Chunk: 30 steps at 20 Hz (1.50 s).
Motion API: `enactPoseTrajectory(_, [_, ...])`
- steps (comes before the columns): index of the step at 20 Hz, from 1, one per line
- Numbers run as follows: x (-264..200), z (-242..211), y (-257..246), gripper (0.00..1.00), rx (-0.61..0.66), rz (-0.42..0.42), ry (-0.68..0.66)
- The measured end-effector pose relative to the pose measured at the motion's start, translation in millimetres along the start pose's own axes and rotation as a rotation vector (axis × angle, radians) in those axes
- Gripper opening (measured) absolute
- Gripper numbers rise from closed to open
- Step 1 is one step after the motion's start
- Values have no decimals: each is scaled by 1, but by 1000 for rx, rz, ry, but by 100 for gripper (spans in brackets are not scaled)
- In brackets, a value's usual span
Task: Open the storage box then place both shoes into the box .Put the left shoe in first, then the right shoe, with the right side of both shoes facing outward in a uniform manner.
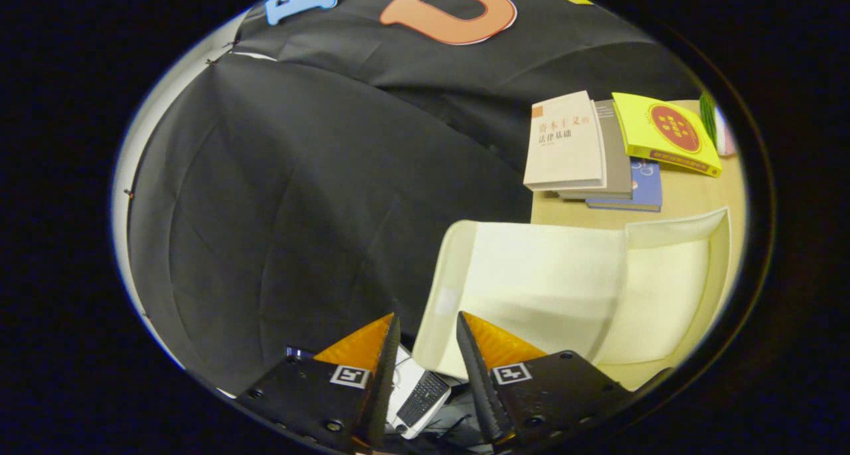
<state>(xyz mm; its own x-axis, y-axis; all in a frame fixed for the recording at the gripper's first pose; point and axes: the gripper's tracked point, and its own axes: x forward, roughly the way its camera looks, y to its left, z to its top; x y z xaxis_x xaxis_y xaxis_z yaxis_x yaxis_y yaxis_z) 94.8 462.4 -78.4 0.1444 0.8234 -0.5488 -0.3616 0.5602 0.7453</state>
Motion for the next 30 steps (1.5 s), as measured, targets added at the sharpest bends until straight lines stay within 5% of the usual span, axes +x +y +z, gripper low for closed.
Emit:
enactPoseTrajectory(3, [-20, -7, -21, 94, -21, -36, 11])
enactPoseTrajectory(12, [-163, -5, -189, 94, 64, -165, -133])
enactPoseTrajectory(18, [-255, -42, -346, 94, 98, -391, -139])
enactPoseTrajectory(26, [-289, -112, -526, 94, 85, -706, 34])
enactPoseTrajectory(30, [-281, -116, -573, 85, 55, -806, 77])
